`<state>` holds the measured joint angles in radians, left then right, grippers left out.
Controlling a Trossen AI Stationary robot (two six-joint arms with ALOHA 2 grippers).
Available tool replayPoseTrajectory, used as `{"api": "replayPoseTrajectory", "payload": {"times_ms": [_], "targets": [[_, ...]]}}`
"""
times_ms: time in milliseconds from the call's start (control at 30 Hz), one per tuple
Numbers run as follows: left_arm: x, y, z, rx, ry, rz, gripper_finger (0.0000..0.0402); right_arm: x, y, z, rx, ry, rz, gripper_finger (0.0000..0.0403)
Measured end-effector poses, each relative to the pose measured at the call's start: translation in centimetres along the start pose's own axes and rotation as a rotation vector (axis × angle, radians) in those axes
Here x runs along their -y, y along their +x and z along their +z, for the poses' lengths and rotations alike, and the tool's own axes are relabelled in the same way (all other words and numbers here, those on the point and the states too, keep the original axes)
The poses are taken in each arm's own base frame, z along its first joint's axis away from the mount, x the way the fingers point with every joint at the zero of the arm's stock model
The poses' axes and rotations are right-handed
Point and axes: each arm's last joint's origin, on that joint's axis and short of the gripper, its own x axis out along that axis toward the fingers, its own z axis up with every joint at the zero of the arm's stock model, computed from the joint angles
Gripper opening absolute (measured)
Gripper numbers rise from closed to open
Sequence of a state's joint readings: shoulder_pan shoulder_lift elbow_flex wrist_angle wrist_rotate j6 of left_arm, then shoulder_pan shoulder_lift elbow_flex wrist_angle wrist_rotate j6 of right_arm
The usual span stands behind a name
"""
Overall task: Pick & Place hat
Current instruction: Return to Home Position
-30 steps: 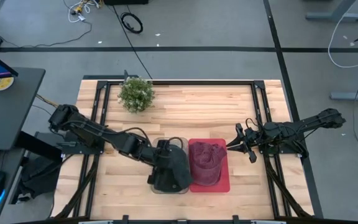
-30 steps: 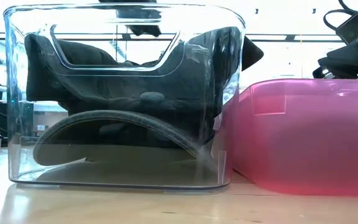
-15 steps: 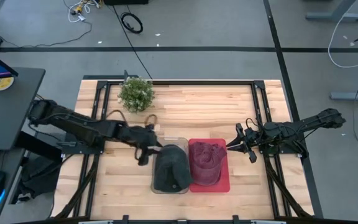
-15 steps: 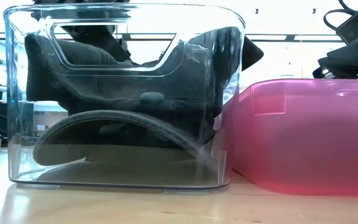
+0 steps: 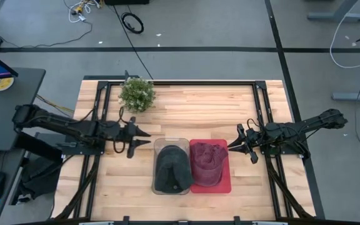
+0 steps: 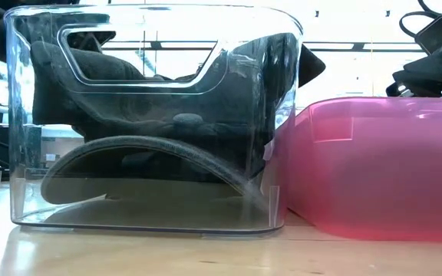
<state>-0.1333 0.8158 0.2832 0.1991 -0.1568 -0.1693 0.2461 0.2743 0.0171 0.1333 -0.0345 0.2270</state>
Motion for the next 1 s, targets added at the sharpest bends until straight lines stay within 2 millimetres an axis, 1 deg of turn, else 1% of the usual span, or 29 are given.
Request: {"api": "replayPoseTrajectory", "payload": {"times_ms": [133, 367, 633, 833, 900, 1000], "targets": [[-0.1, 0.0, -0.6, -0.011, -0.071, -0.006, 0.0135, 0.0, 0.0, 0.0, 0.000, 0.000, 0.000, 0.0068], [-0.1, -0.3, -0.2, 0.025, -0.008, 0.001, 0.0135, 0.0, 0.0, 0.0, 0.000, 0.000, 0.000, 0.0068], [-0.1, -2.1, 1.2, 0.158, 0.036, -0.001, 0.0135, 0.0, 0.0, 0.0, 0.000, 0.000, -0.001, 0.0068], [0.3, -3.4, 1.8, 0.254, 0.084, -0.036, 0.0135, 0.0, 0.0, 0.0, 0.000, 0.000, 0.000, 0.0068], [0.2, -3.7, 1.3, 0.311, 0.081, -0.044, 0.0135, 0.0, 0.0, 0.0, 0.000, 0.000, 0.000, 0.0068], [-0.3, -4.2, -0.1, 0.369, 0.066, -0.030, 0.0135, 0.0, 0.0, 0.0, 0.000, 0.000, 0.000, 0.0068]]}}
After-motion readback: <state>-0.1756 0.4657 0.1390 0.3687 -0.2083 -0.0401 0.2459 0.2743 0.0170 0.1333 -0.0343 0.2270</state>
